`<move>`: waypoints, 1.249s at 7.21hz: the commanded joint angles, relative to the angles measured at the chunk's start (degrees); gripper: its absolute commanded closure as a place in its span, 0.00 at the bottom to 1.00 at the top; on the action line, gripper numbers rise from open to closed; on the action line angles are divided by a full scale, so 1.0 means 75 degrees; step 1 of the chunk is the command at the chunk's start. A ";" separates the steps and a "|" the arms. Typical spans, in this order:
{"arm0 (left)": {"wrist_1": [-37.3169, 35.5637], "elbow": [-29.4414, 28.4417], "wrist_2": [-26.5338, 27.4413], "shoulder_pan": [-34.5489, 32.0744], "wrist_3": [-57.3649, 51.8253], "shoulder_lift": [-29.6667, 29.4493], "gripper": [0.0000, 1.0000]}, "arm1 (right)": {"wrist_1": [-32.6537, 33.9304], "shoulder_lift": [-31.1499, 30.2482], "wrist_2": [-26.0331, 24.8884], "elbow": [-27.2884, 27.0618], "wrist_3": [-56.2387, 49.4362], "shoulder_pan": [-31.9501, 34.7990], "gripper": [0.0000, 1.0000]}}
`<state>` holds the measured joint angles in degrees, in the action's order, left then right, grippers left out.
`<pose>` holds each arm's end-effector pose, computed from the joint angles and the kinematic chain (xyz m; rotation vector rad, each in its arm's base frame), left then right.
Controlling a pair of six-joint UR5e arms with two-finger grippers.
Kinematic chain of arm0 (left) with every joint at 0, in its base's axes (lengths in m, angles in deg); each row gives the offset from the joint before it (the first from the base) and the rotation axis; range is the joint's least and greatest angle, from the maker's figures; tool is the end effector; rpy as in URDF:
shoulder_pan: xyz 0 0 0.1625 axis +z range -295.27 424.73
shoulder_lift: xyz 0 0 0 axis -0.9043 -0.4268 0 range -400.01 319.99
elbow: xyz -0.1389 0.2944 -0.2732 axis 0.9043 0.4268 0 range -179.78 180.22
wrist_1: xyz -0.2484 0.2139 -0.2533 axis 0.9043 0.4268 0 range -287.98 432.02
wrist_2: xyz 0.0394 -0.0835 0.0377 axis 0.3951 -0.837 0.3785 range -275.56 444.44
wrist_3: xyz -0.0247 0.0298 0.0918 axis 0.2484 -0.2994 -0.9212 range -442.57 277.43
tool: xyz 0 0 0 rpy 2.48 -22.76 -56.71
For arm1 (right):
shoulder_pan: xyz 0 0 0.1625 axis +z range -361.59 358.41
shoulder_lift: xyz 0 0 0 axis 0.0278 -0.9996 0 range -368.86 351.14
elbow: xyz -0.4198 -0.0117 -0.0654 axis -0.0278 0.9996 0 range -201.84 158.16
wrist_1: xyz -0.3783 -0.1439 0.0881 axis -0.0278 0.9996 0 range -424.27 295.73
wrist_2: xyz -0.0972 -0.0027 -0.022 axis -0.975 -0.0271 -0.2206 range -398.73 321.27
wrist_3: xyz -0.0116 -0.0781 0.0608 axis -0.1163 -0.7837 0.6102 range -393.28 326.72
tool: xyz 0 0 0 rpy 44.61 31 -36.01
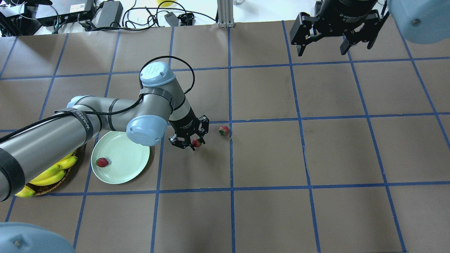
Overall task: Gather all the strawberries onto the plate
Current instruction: 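Carry the strawberry over the green plate with the left gripper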
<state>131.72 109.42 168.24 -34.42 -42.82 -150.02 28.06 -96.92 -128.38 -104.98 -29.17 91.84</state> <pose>-0.2270 -0.5028 0.2005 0.8291 -2.9809 -0.2891 0.1646 -0.5076 0.5347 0.0179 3.1210 -0.1968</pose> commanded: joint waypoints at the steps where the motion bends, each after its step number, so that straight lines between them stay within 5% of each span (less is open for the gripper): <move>1: 0.0544 -0.0274 0.0964 0.0129 -0.0737 0.0393 1.00 | -0.0019 -0.0012 0.0000 0.0000 0.0003 0.0000 0.00; 4: 0.1389 -0.0240 0.2299 0.1135 -0.2691 0.0781 1.00 | -0.0019 -0.0013 0.0000 0.0000 0.0003 0.0000 0.00; 7: 0.1707 -0.0077 0.2363 0.2320 -0.4101 0.0840 1.00 | -0.0019 -0.0013 0.0000 0.0000 -0.0009 0.0000 0.00; 8: 0.1707 0.0075 0.2304 0.2310 -0.4046 0.0852 0.03 | -0.0030 -0.0013 0.0000 0.0000 0.0003 0.0000 0.00; 9: 0.1730 0.0123 0.2315 0.2252 -0.4092 0.0864 0.00 | -0.0042 -0.0013 0.0000 0.0000 -0.0009 0.0000 0.00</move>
<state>144.53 109.59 185.72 -17.51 -72.94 -143.63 27.84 -97.01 -128.38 -104.98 -29.19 91.83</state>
